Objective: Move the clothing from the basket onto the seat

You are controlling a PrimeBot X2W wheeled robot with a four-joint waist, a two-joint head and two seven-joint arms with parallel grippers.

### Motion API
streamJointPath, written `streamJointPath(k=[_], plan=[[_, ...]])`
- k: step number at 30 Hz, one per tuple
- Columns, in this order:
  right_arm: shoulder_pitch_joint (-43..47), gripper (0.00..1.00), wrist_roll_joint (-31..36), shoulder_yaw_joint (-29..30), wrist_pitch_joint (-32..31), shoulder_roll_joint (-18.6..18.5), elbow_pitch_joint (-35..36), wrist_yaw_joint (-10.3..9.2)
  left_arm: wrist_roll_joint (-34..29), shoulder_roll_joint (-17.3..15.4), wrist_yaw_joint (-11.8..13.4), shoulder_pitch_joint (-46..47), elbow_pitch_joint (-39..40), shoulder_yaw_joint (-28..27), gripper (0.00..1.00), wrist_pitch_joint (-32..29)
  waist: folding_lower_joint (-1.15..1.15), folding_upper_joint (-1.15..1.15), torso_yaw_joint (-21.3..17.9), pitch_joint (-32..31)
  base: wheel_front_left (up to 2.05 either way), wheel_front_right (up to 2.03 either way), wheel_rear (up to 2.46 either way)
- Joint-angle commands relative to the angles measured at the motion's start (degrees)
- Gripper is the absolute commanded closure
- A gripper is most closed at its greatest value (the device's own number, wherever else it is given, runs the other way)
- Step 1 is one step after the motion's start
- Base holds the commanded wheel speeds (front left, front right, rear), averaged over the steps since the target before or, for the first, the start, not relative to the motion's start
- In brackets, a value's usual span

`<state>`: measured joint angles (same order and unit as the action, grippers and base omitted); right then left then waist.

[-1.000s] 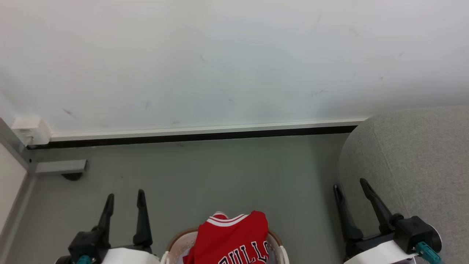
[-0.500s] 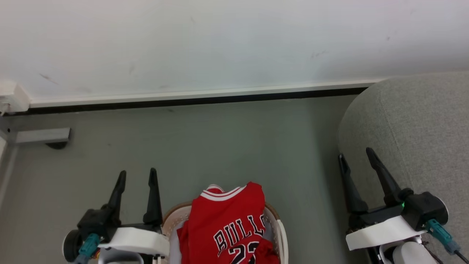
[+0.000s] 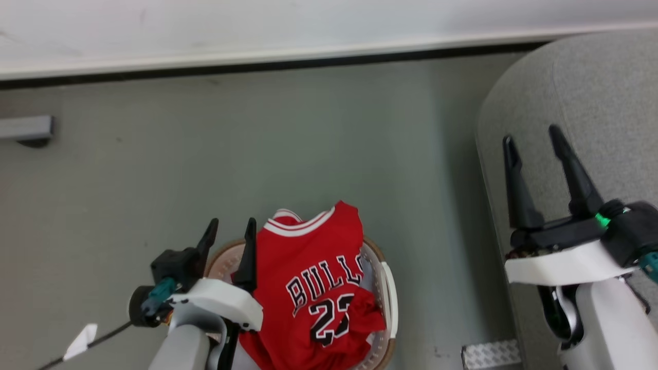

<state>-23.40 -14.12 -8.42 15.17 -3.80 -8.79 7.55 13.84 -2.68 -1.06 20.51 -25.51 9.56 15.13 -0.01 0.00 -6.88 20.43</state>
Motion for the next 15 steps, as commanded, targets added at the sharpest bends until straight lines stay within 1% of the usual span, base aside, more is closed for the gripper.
streamJointPath(k=[1,5,8,15], plan=[[-1.22,0.0,-0.32,0.58,-0.02,-0.43,0.58,-0.12,-0.25,-0.38,-0.41,1.53,-2.1,0.37,0.0,0.05,0.01,0.0,-1.13,2.82,0.0,0.0,0.0],[-3.38,0.0,-0.53,1.73,-0.02,-0.28,1.87,-0.12,0.11,-0.42,-2.72,6.57,-12.57,2.58,0.0,-0.36,0.01,0.0,-2.33,5.83,0.0,0.0,0.0],[-4.9,0.0,-0.71,2.32,-0.02,-0.14,2.73,-0.12,0.49,-0.44,-4.02,10.25,-18.9,3.68,0.0,-0.91,0.01,0.0,-3.35,8.17,0.0,0.0,0.0],[-8.49,0.0,-1.36,3.24,-0.03,0.38,4.92,-0.12,0.56,-1.3,-5.58,17.97,-31.64,6.08,0.0,-3.33,0.01,0.0,-6.07,14.09,0.0,0.0,0.0]])
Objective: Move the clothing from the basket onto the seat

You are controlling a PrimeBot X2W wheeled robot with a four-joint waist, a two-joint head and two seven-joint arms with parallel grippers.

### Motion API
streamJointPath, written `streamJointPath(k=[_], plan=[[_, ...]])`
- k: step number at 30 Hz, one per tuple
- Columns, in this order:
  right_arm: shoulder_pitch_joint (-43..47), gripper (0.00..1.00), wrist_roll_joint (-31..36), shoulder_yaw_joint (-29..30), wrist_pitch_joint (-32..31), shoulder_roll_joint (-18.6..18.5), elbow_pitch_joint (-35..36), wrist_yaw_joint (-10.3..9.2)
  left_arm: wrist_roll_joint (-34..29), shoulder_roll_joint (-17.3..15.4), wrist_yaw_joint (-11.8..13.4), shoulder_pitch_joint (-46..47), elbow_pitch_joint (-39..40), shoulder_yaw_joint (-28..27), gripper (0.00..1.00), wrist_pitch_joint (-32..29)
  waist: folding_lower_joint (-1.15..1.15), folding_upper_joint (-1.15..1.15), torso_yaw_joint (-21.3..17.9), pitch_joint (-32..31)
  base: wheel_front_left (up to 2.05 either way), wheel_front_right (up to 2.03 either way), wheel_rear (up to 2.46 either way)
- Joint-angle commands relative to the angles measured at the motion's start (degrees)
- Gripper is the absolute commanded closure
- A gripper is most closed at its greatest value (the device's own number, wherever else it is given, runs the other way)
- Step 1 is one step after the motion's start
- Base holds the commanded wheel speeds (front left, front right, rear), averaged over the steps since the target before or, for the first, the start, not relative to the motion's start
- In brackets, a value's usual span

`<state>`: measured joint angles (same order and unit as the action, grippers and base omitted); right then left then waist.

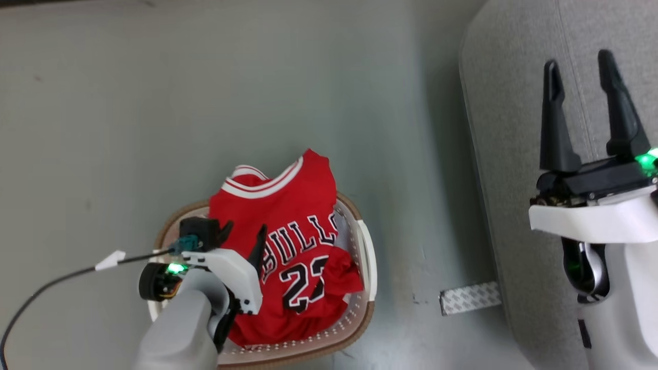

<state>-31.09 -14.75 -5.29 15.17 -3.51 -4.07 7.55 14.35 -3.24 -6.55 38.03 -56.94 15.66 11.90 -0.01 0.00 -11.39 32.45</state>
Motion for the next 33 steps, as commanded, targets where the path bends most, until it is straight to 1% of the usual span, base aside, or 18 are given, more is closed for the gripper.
streamJointPath(k=[1,9,12,17,21,29,31,33], plan=[[-1.28,0.0,-0.87,0.29,-0.02,0.16,0.49,-0.12,0.12,-0.95,-0.34,1.36,-1.7,0.42,0.0,-0.59,0.01,0.0,-1.96,2.83,0.0,0.0,0.0],[-5.49,0.0,-1.63,0.32,-0.03,0.57,2.9,-0.12,-0.24,-2.49,-0.82,7.55,-11.63,2.74,0.0,-3.86,0.01,0.0,-5.06,8.61,0.0,0.0,0.0],[-6.29,0.0,-1.64,0.52,-0.02,0.63,4.05,-0.12,-0.72,-2.78,-0.85,9.11,-13.96,3.91,0.0,-6.39,0.01,0.0,-5.54,10.12,0.0,0.0,0.0],[-5.4,0.0,-2.67,1.08,-0.03,0.69,5.46,-0.12,-2.16,-3.96,-0.81,11.14,-15.9,6.0,0.0,-11.39,0.01,0.0,-5.48,12.58,0.0,0.0,0.0],[-5.0,0.0,-3.07,0.64,-0.03,0.67,4.94,-0.12,-2.81,-3.95,-0.73,11.05,-16.52,7.61,0.0,-16.99,0.01,0.0,-5.25,14.09,0.0,0.0,0.0],[-6.18,0.0,-2.43,-0.18,-0.03,0.66,5.11,-0.12,-2.66,-3.83,-0.85,10.98,-16.93,9.31,0.0,-21.39,0.01,0.0,-5.3,16.06,0.0,0.0,0.0],[-6.36,0.0,-2.35,-0.13,-0.03,0.66,5.21,-0.12,-2.41,-3.97,-0.87,11.52,-16.98,9.53,0.0,-21.62,0.01,0.0,-5.28,16.48,0.0,0.0,0.0],[-6.46,0.0,-2.26,0.03,-0.03,0.66,5.02,-0.12,-1.97,-3.91,-0.89,12.05,-16.92,9.48,0.0,-20.1,0.01,0.0,-5.18,16.79,0.0,0.0,0.0]])
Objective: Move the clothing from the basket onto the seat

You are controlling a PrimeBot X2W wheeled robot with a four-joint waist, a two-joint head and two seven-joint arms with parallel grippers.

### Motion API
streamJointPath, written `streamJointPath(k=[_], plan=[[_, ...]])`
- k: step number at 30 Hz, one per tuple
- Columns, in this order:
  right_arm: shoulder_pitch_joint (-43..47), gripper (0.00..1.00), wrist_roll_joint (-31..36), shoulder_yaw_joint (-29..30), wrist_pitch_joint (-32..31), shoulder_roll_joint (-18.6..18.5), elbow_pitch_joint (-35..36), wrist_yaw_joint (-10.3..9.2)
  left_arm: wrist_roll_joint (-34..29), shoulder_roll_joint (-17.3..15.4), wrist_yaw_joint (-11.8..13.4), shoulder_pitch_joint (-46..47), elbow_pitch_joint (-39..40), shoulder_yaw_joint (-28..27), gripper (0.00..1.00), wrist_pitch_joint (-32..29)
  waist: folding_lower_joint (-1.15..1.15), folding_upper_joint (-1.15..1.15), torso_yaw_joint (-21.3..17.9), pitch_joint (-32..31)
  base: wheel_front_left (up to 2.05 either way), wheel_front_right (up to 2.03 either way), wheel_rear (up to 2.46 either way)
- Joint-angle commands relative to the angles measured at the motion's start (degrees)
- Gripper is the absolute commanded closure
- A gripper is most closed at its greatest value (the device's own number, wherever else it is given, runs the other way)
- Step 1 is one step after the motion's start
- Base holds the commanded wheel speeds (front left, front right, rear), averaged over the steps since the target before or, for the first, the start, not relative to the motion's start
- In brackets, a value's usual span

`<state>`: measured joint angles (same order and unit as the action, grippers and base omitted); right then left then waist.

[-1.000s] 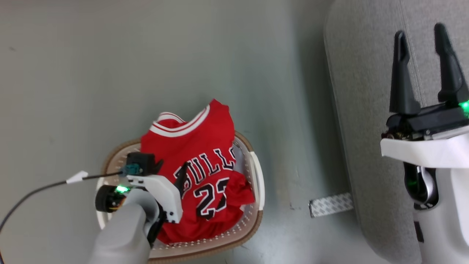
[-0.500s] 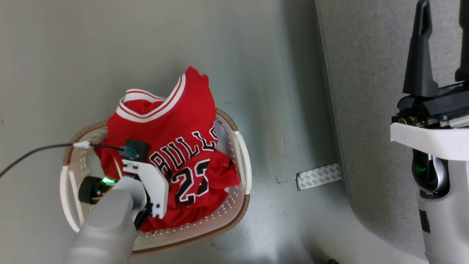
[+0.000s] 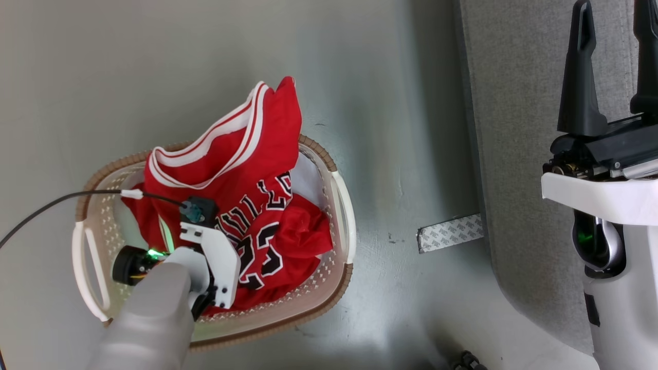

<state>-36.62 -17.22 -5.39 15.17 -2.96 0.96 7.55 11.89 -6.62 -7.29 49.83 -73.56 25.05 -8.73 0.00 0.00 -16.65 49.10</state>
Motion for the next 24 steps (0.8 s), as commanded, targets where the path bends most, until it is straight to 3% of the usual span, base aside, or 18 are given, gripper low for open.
streamJointPath(k=[1,2,3,4,11,24], plan=[[-0.92,0.0,0.26,0.2,-0.03,0.11,-0.08,-0.12,0.64,-0.45,-0.16,0.41,-0.28,0.05,0.0,1.23,0.0,0.0,0.15,0.16,0.0,0.0,0.0],[-0.88,0.0,0.29,0.24,-0.03,0.11,-0.16,-0.12,0.7,-0.4,-0.17,0.58,-0.28,0.22,0.5,1.37,0.0,0.0,0.24,0.11,0.0,0.0,0.0],[-0.84,0.0,0.35,0.33,-0.03,0.11,-0.36,-0.12,0.67,-0.44,-0.17,0.81,-0.26,0.39,0.85,2.01,0.0,0.0,0.35,-0.07,0.0,0.0,0.0],[-0.82,0.0,0.4,0.38,-0.03,0.1,-0.6,-0.12,0.81,-0.53,-0.18,0.94,-0.25,0.45,1.0,2.6,0.0,0.0,0.46,-0.36,0.0,0.0,0.0],[-0.2,0.0,1.09,0.34,-0.03,0.09,-1.98,-0.12,2.35,0.34,-0.23,-1.51,-0.3,0.3,1.0,6.01,0.0,0.0,1.79,-5.6,0.0,0.0,0.0],[6.79,0.0,2.6,0.33,-0.04,-0.39,-5.8,-0.12,10.92,3.47,-0.21,-11.83,3.0,3.62,1.0,13.9,0.0,0.0,5.04,-25.67,0.0,0.0,0.0]])
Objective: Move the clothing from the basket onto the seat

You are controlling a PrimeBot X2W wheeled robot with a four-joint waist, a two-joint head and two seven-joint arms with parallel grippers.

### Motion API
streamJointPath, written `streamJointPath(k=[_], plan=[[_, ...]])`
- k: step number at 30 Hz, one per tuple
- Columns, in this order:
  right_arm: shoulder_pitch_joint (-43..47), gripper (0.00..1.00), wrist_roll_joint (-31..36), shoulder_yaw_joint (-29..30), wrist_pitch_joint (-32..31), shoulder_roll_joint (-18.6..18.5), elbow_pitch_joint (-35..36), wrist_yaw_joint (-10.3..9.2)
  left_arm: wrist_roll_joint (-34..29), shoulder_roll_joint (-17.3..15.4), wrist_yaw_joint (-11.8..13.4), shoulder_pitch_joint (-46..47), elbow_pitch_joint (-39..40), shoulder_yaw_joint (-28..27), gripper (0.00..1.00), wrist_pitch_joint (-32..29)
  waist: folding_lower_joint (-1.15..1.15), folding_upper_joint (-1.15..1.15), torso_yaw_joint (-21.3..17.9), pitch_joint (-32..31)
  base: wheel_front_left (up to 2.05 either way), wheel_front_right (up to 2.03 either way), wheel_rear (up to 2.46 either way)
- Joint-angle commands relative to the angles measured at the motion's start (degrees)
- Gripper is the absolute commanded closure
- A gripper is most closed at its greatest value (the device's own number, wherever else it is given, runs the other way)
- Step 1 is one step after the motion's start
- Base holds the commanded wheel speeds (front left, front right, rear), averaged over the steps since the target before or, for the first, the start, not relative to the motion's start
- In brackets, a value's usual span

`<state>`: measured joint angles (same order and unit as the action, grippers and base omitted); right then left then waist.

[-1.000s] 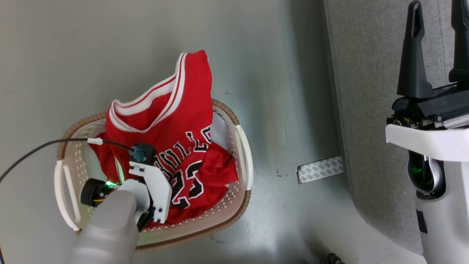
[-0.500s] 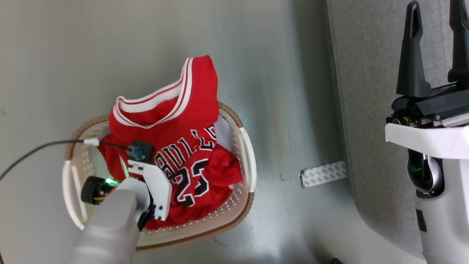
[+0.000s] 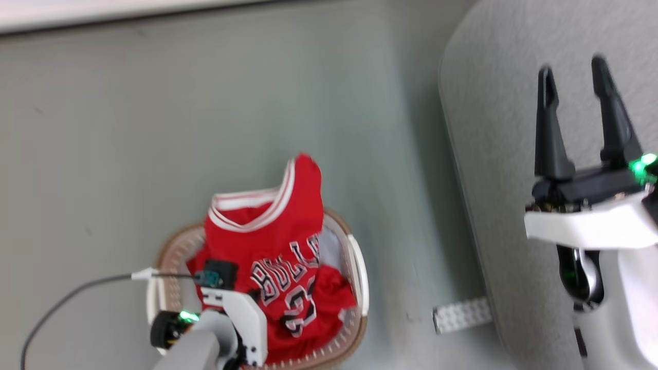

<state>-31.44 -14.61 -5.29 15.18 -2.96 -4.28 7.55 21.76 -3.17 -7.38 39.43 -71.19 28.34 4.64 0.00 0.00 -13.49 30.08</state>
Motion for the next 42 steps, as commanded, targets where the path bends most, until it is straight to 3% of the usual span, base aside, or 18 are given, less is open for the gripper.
streamJointPath(k=[1,12,20,30,42], plan=[[2.48,0.0,-0.12,0.48,-0.05,-0.56,-0.88,-0.12,2.19,0.07,-0.12,-2.14,1.39,1.01,1.0,1.05,0.0,0.0,2.33,-8.25,0.0,0.0,0.0],[10.67,0.0,-1.63,2.37,-0.04,-1.78,-3.02,-0.12,14.43,0.18,-0.13,-8.46,10.39,8.14,1.0,6.34,0.0,0.0,6.2,-22.17,0.0,0.0,0.0],[15.3,0.0,-2.4,3.06,-0.05,-1.48,-3.26,-0.12,20.24,-0.92,-0.13,-9.05,17.72,11.0,1.0,9.46,0.0,0.0,8.43,-27.53,0.0,0.0,0.0],[17.42,0.0,-3.12,1.16,-0.05,-1.02,-3.29,-0.12,20.56,-3.17,-0.13,-6.4,28.45,9.8,1.0,10.59,0.0,0.0,8.94,-30.23,0.0,0.0,0.0],[18.83,0.0,-4.74,-6.19,-0.04,-2.51,-3.61,-0.12,18.99,-4.64,2.51,-4.63,42.35,6.71,1.0,10.55,0.0,0.0,8.17,-31.24,0.0,0.0,0.0]])
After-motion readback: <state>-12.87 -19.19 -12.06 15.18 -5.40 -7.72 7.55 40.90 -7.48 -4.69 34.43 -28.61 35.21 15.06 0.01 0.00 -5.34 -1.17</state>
